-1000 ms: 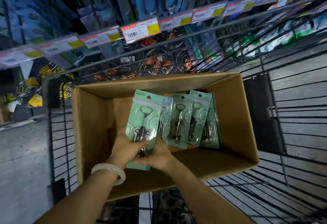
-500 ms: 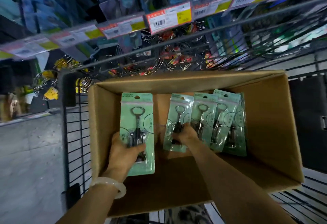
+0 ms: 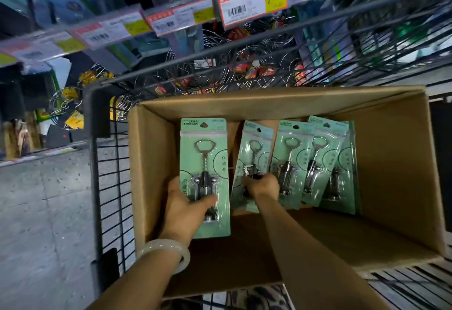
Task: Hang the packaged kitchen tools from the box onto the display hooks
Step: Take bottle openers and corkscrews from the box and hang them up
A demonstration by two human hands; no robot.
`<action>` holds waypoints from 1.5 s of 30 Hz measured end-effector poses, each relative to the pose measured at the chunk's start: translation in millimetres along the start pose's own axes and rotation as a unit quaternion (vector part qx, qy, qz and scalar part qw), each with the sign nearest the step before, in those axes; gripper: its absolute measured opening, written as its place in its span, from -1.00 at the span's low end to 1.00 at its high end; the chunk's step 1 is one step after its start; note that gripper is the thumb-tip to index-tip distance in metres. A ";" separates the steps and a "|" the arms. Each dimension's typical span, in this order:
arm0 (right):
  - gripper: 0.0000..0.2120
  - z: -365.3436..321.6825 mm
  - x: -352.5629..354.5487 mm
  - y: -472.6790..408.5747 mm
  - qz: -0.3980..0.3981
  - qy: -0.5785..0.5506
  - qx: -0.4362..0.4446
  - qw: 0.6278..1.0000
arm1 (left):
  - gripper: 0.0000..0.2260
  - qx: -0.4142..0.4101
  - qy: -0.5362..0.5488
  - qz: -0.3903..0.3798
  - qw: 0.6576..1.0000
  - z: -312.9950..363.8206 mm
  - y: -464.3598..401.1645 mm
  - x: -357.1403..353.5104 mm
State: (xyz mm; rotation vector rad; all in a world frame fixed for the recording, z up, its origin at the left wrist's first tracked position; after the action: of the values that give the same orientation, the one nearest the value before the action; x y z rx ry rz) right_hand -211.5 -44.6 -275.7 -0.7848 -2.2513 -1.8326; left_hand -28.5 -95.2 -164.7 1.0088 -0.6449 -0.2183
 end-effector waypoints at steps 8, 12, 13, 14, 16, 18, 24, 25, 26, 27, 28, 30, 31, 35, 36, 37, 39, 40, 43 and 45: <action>-0.51 -6.0 43.8 46.9 -0.023 -0.058 0.073 0.995 | -0.42 -0.015 0.005 -0.009 1.000 13.3 19.9 1.1; -0.54 -12.0 77.1 77.2 -0.074 -0.131 0.106 0.983 | -0.48 -0.038 0.005 -0.028 0.999 23.5 38.5 -3.6; -0.51 -11.8 83.3 83.0 -0.078 -0.146 0.115 0.979 | -0.50 -0.043 0.010 -0.029 0.999 27.7 45.0 -3.8; -0.45 -12.1 89.4 89.9 -0.077 -0.156 0.129 0.976 | -0.50 -0.044 0.018 -0.033 0.998 31.6 51.8 -4.1; -0.22 -13.4 100.1 101.1 -0.079 -0.153 0.151 0.974 | -0.49 -0.051 0.029 -0.039 0.997 38.5 64.1 -5.0; -0.03 -18.2 108.3 110.4 -0.092 -0.139 0.176 0.970 | -0.45 -0.055 0.036 -0.042 0.997 40.5 71.0 -5.9; 0.02 -34.7 121.8 132.7 -0.113 -0.130 0.243 0.955 | -0.25 -0.086 0.059 -0.004 0.995 40.4 89.8 -3.0; 0.03 -36.6 121.4 135.7 -0.115 -0.134 0.250 0.952 | -0.27 -0.091 0.068 0.001 0.993 40.3 94.2 -1.0; 0.01 -40.4 120.6 142.5 -0.116 -0.134 0.261 0.949 | -0.33 -0.098 0.078 0.005 0.992 40.3 98.6 1.1; 0.00 -44.2 118.6 150.2 -0.121 -0.135 0.273 0.945 | -0.37 -0.111 0.088 0.007 0.990 41.5 104.2 3.8; -0.03 -48.6 116.2 159.0 -0.125 -0.134 0.286 0.941 | -0.38 -0.125 0.095 0.009 0.988 42.9 108.8 7.0; -0.06 -54.6 110.5 174.0 -0.133 -0.130 0.308 0.933 | -0.39 -0.152 0.110 0.024 0.982 44.8 118.9 17.0; -0.07 -57.3 107.1 183.0 -0.139 -0.127 0.318 0.929 | -0.41 -0.168 0.118 0.035 0.978 44.9 123.9 24.6; -0.10 -67.0 87.2 226.6 -0.128 -0.113 0.390 0.905 | -0.41 -0.226 0.131 0.075 0.962 37.5 134.4 62.3; -0.12 -69.8 80.2 240.7 -0.122 -0.107 0.412 0.896 | -0.43 -0.223 0.141 0.079 0.961 31.7 135.5 73.1; -0.15 -69.9 70.9 250.6 -0.116 -0.104 0.426 0.891 | -0.45 -0.218 0.155 0.083 0.960 24.6 136.5 84.7; -0.22 -70.6 50.9 277.9 -0.105 -0.097 0.453 0.880 | -0.47 -0.223 0.173 0.101 0.954 8.0 139.6 111.0; -0.27 -71.1 39.8 292.5 -0.101 -0.099 0.469 0.872 | -0.47 -0.229 0.178 0.111 0.951 0.7 144.5 125.5; -0.29 -67.2 -0.5 335.7 -0.121 -0.104 0.494 0.855 | -0.49 -0.247 0.192 0.165 0.935 -27.9 163.7 173.1; -0.22 -61.4 -30.5 363.2 -0.133 -0.103 0.509 0.844 | -0.53 -0.263 0.214 0.194 0.921 -48.5 181.2 207.1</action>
State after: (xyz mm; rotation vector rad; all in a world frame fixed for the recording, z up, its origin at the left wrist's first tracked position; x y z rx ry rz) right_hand -27.7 -66.6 44.3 -0.4589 -3.0240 -0.3545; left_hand 143.6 -58.8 52.4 0.3723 -0.3415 0.1751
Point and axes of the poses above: each hand's wrist, its own y-axis away from the middle knuckle, its own x-axis out of the back of the hand, z = x × y, the point moved 4 cm from there along -y, towards the middle knuckle, and after that the axes turned 14 degrees about -y, right-handed, at the moved point
